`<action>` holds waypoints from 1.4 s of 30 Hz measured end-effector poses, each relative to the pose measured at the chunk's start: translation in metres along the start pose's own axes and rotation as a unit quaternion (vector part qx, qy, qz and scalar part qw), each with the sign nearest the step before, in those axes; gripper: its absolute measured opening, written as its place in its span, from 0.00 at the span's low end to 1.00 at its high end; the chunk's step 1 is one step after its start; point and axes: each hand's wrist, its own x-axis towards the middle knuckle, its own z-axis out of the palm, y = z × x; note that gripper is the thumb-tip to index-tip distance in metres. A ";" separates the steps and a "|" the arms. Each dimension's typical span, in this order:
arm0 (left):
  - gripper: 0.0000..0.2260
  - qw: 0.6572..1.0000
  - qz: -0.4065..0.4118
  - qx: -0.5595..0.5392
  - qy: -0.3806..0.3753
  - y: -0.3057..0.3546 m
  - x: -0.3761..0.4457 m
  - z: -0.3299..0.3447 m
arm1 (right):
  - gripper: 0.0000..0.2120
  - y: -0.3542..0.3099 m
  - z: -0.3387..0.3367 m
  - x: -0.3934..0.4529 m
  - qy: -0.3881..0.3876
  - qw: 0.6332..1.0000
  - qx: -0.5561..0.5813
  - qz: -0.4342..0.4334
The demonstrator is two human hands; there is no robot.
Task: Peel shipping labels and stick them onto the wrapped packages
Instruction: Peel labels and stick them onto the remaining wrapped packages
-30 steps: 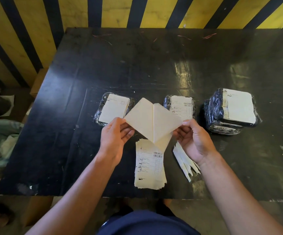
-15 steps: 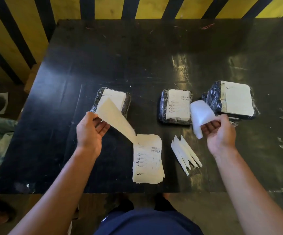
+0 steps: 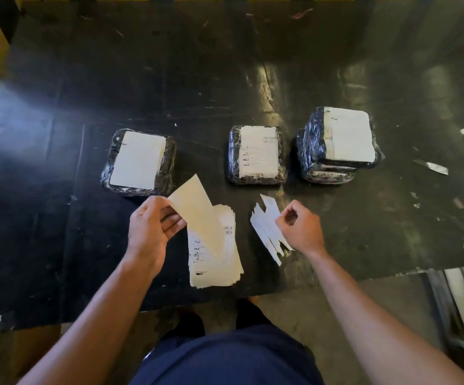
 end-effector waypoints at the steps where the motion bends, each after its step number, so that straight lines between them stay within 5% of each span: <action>1: 0.09 1.000 -0.003 0.002 -0.004 -0.002 -0.001 0.002 | 0.07 0.006 0.004 -0.001 -0.012 1.000 -0.029 -0.003; 6: 0.09 1.000 -0.009 0.019 -0.015 -0.008 -0.001 0.011 | 0.01 0.023 0.015 -0.003 -0.029 0.983 -0.172 -0.053; 9: 0.10 1.000 -0.006 0.012 -0.020 -0.006 -0.002 0.017 | 0.09 0.023 0.013 -0.005 -0.007 0.975 -0.207 -0.079; 15: 0.08 1.000 -0.011 0.001 -0.021 -0.003 -0.001 0.024 | 0.08 -0.001 0.001 -0.019 0.045 0.978 -0.165 -0.116; 20: 0.07 1.000 -0.015 -0.008 -0.004 -0.001 -0.001 0.030 | 0.06 -0.082 -0.002 -0.051 0.122 0.958 -0.032 -0.259; 28: 0.09 0.999 -0.009 -0.038 0.029 0.002 -0.002 0.032 | 0.12 -0.144 0.023 -0.069 0.166 0.914 -0.120 -0.351; 35: 0.11 0.998 0.004 -0.065 0.016 0.005 -0.005 0.030 | 0.06 -0.153 0.030 -0.056 0.153 0.928 -0.097 -0.326; 39: 0.19 0.997 0.056 -0.046 0.019 0.005 -0.005 0.020 | 0.04 -0.162 0.024 -0.047 0.097 0.966 0.112 -0.211; 42: 0.11 0.995 0.077 0.024 0.064 0.006 0.010 -0.001 | 0.05 -0.169 0.018 -0.036 0.020 0.958 0.276 -0.075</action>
